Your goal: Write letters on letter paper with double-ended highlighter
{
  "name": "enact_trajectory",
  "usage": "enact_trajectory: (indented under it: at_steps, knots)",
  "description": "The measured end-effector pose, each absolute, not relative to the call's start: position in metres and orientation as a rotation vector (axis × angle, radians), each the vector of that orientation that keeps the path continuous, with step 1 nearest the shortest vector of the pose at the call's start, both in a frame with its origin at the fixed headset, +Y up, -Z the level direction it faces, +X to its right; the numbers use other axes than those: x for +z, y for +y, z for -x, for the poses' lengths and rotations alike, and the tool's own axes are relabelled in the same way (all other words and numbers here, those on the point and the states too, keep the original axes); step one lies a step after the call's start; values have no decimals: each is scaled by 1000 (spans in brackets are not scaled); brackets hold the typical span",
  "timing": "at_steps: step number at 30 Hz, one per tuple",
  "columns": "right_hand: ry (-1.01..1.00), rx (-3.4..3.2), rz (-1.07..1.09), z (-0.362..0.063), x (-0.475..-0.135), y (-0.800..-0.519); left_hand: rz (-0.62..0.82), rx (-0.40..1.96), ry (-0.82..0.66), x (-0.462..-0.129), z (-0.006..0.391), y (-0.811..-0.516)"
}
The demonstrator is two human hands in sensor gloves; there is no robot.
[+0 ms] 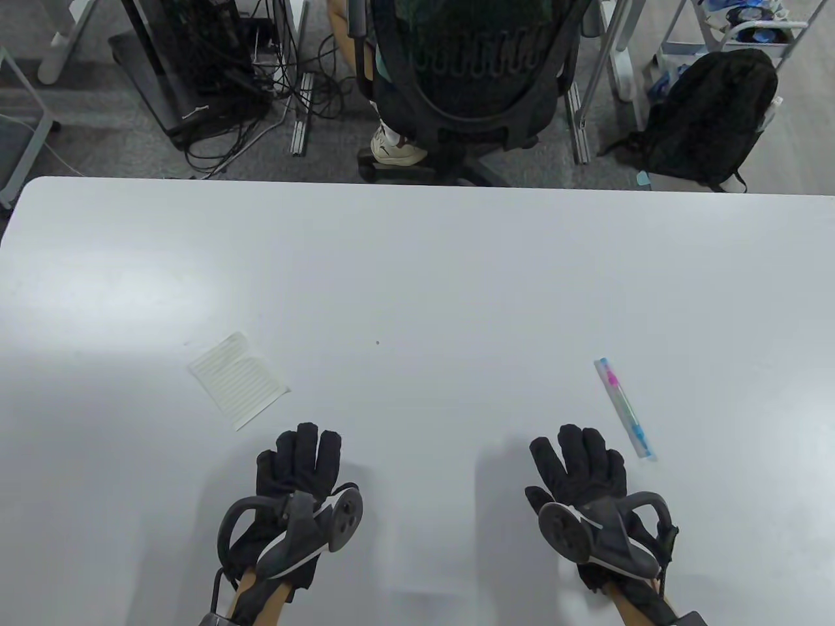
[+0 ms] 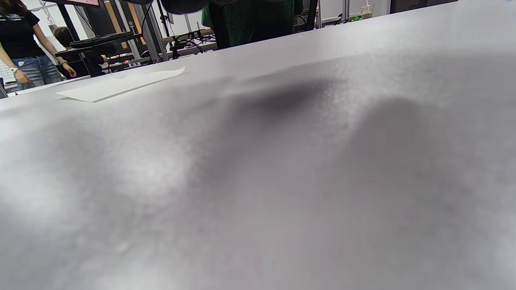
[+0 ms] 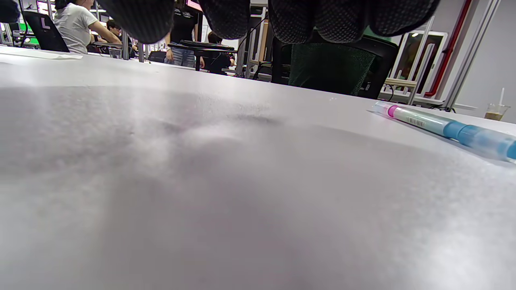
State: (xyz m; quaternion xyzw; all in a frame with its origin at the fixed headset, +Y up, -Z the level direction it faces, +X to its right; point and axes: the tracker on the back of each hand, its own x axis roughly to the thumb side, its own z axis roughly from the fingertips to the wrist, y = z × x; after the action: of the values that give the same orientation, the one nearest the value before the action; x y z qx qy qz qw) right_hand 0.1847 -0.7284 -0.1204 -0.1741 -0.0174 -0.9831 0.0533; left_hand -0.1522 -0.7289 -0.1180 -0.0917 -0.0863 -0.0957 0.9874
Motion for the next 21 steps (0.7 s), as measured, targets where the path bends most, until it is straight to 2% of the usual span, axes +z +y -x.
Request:
enact_trajectory:
  at_steps: [21]
  knots:
    - [-70,-3017,516,-190,-125,-726,183,-196,-185,-127,148,-728]
